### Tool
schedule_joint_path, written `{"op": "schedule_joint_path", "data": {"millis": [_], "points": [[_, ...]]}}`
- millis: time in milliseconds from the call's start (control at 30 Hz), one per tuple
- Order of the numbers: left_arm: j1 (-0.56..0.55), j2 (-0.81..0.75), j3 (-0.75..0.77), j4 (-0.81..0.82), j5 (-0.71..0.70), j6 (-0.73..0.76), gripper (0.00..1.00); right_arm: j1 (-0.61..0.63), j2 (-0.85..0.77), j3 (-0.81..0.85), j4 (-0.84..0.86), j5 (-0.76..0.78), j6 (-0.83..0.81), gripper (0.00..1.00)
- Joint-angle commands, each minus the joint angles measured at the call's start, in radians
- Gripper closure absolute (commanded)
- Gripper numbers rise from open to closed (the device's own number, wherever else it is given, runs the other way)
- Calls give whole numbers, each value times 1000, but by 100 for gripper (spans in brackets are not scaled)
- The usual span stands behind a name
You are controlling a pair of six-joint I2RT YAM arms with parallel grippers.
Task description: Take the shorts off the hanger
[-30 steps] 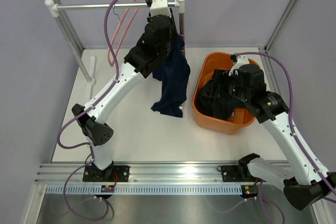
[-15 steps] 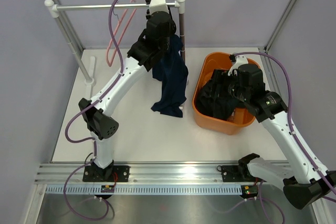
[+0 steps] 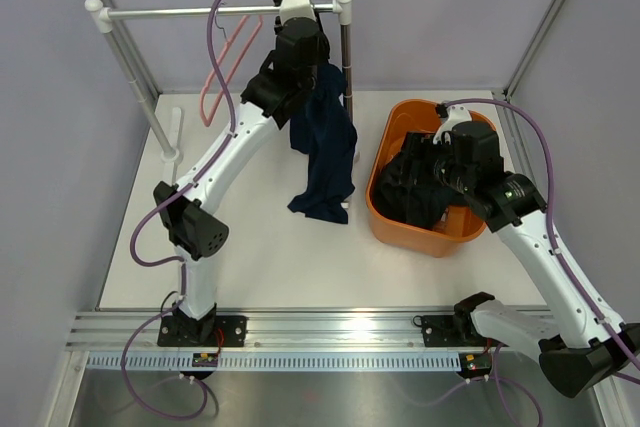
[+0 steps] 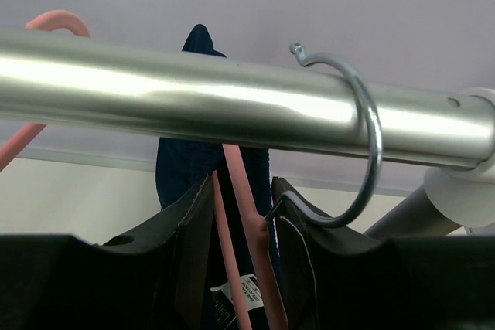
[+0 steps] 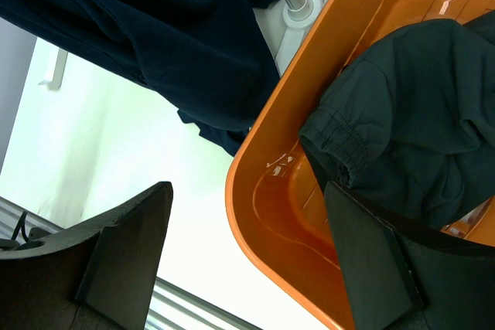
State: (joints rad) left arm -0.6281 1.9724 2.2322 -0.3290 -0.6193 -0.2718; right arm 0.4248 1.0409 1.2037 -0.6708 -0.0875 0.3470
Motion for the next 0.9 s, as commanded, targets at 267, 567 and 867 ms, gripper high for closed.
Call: {"op": "schedule_joint_path", "data": {"millis": [267, 567, 867], "points": [[33, 19, 56, -4, 82, -32, 85, 11, 7, 2, 31, 6, -9, 12], [48, -30, 53, -42, 104, 8, 100, 11, 8, -3, 36, 6, -8, 12], [73, -150, 64, -94, 204, 89, 100, 9, 16, 0, 46, 11, -6, 12]]}}
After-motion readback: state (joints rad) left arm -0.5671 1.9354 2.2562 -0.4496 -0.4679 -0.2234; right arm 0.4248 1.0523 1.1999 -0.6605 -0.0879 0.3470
